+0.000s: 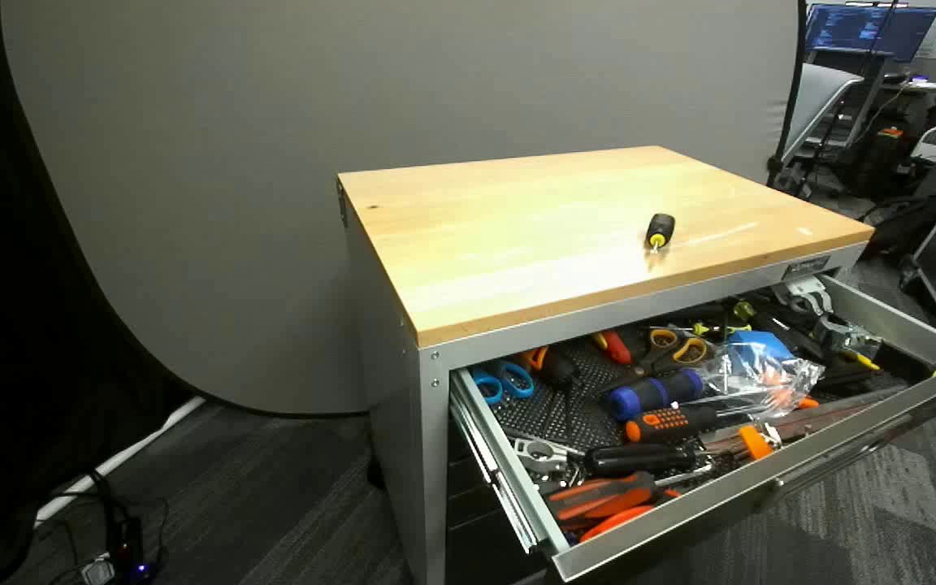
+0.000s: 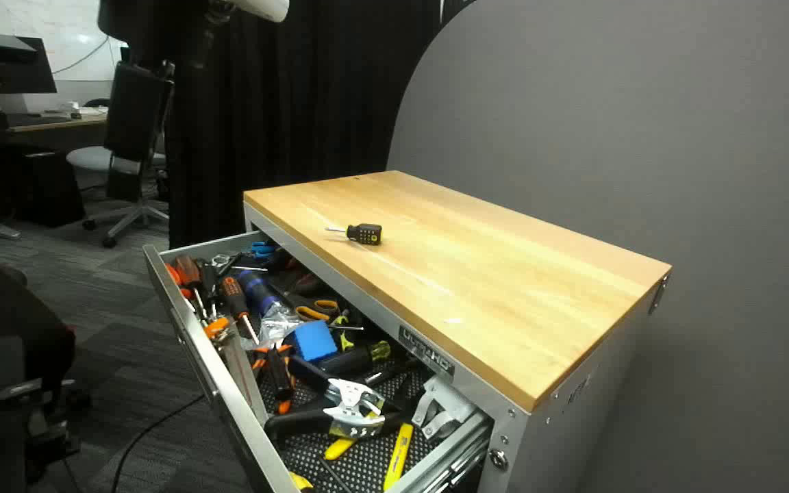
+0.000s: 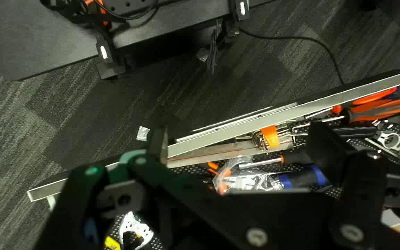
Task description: Put the black screwdriver inside the open topmost drawer, close the open drawer
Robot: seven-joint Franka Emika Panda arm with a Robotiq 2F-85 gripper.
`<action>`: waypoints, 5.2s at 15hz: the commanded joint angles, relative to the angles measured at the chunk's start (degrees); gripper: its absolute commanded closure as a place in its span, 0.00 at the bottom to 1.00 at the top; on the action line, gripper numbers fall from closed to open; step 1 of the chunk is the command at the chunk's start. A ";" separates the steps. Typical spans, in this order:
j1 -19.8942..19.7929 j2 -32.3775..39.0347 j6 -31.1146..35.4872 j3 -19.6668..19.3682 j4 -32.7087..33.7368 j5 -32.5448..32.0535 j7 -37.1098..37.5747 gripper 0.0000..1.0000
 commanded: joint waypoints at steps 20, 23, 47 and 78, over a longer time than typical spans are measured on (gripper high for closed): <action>-0.42 -0.05 0.00 0.37 0.71 0.11 -0.13 0.00; -0.42 -0.05 0.00 0.37 0.71 0.11 -0.13 0.00; 9.65 21.83 27.55 11.37 13.94 11.08 12.52 0.00; 16.45 50.33 31.44 -5.10 39.68 -23.91 50.89 0.27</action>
